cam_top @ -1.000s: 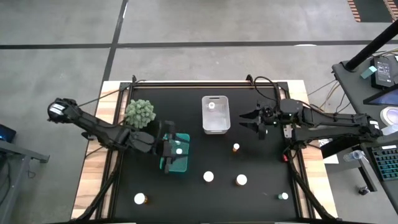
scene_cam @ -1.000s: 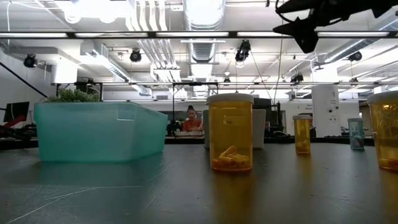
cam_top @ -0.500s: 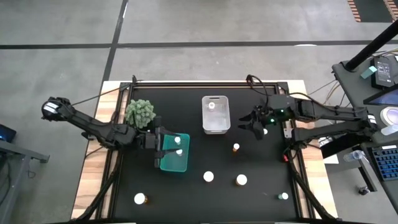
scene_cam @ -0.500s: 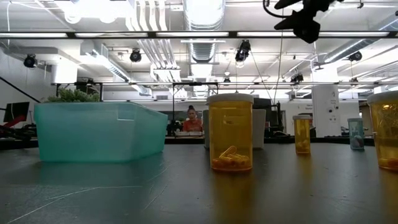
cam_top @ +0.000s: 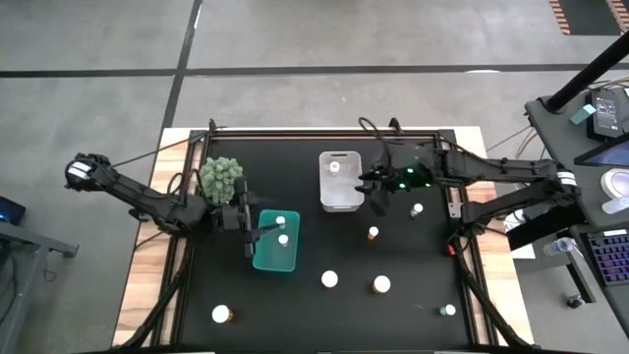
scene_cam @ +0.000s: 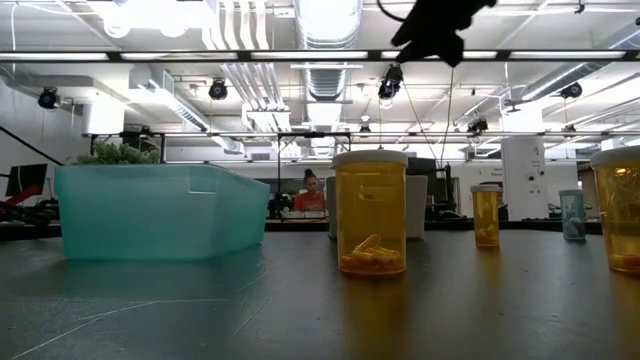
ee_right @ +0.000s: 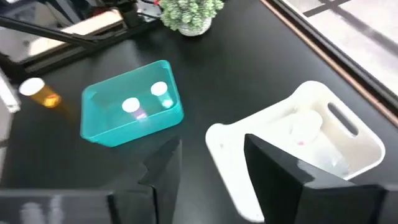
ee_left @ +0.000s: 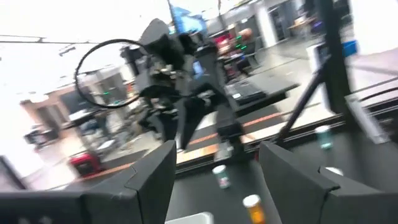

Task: Pick and place medicine bottles into bin by pill shape (circle, oval)
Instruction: Put the top right blue pill bottle into the white bin

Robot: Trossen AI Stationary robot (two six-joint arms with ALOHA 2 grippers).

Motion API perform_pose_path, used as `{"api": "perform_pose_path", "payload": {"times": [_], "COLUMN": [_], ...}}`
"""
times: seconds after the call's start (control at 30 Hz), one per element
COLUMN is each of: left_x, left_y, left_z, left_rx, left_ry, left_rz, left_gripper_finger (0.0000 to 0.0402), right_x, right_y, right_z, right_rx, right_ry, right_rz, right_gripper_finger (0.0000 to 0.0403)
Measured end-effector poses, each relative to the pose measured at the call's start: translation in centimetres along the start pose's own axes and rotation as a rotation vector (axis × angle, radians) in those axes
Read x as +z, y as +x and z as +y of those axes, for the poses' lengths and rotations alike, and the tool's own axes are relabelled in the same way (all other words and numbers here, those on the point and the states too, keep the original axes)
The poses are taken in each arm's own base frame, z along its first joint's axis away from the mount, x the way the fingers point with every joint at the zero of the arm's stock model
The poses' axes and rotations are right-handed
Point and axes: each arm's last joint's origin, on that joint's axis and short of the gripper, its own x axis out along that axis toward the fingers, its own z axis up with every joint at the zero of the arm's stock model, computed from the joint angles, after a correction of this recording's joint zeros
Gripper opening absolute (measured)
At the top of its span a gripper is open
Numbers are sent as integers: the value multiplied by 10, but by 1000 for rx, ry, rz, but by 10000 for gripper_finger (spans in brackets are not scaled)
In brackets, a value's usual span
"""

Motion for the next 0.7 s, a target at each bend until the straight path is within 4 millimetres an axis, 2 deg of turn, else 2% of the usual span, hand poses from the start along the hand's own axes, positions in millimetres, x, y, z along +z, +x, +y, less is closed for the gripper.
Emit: {"api": "perform_pose_path", "payload": {"times": [0.23,0.43,0.53,0.7], "left_x": [-7,-16,-24,-28], "left_y": [-9,-11,-13,-15], "left_z": [6,7,6,11], "left_rx": [11,9,11,37], "left_ry": [50,64,70,64], "left_rz": [107,138,153,155], "left_gripper_finger": [215,210,185,113], "right_x": [24,34,35,26], "right_y": [33,64,82,113], "right_z": [-8,-32,-48,-79], "right_rx": [-60,-146,-187,-249], "right_ry": [-27,22,42,55], "right_rz": [42,142,192,280], "right_gripper_finger": [111,68,46,19]}}
